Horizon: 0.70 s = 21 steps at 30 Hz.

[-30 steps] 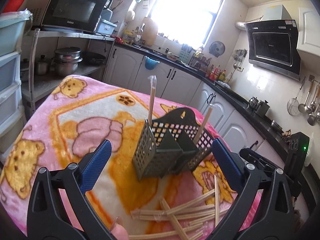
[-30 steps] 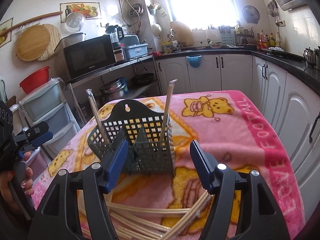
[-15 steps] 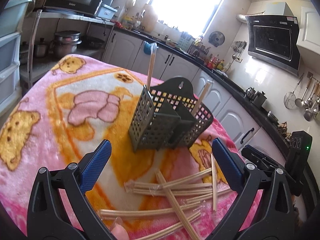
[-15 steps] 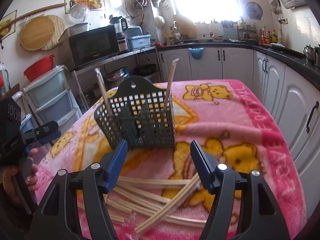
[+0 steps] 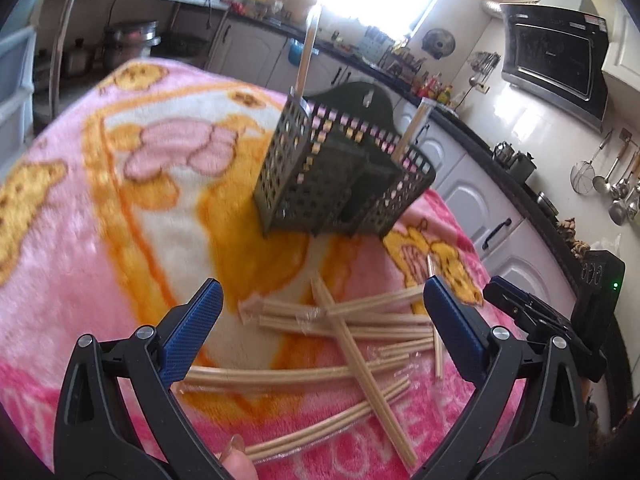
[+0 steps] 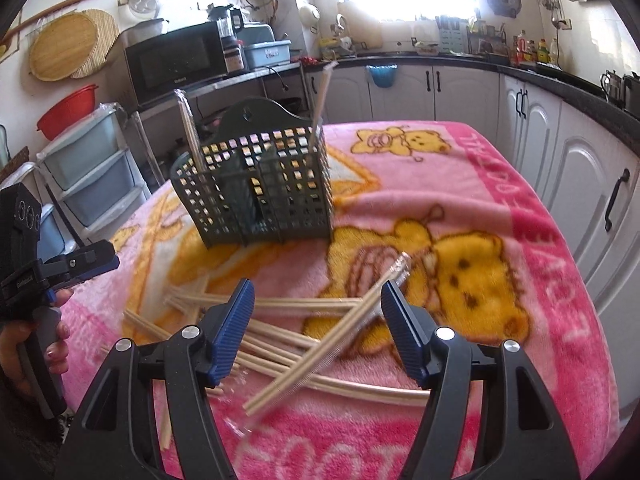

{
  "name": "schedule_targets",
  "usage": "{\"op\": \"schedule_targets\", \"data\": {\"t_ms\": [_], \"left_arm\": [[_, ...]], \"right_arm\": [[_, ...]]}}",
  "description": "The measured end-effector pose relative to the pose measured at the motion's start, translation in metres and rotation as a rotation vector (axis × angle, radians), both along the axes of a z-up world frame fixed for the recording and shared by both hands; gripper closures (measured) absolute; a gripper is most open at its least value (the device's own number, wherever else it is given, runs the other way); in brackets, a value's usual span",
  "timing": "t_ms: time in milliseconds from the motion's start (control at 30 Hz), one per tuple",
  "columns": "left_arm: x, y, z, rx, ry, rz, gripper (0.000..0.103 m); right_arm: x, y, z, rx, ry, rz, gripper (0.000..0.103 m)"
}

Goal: Organize utensils

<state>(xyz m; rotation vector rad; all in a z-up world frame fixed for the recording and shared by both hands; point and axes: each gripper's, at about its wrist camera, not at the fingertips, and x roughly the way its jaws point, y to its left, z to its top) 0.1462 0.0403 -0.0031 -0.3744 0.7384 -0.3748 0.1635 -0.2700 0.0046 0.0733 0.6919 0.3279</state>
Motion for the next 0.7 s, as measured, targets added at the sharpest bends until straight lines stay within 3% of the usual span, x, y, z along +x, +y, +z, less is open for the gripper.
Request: {"op": "schedule_targets", "data": {"t_ms": [133,400,700], "left_arm": [[0.001,-0.005,-0.013,-0.015,0.049,-0.02,0.012],[0.003,-0.019,-0.038,-0.052,0.141,-0.079,0.037],[0.023,-0.021,-0.053,-0.156,0.21,-0.076,0.047]], "right_arm": [[0.002,-0.006,-0.008,-0.001,0.022,-0.024,0.04],[0.009,-0.014,-0.019,-0.012,0.046,-0.045,0.04],[0.031,-0.024,-0.031,-0.015,0.108,-0.077,0.04]]}}
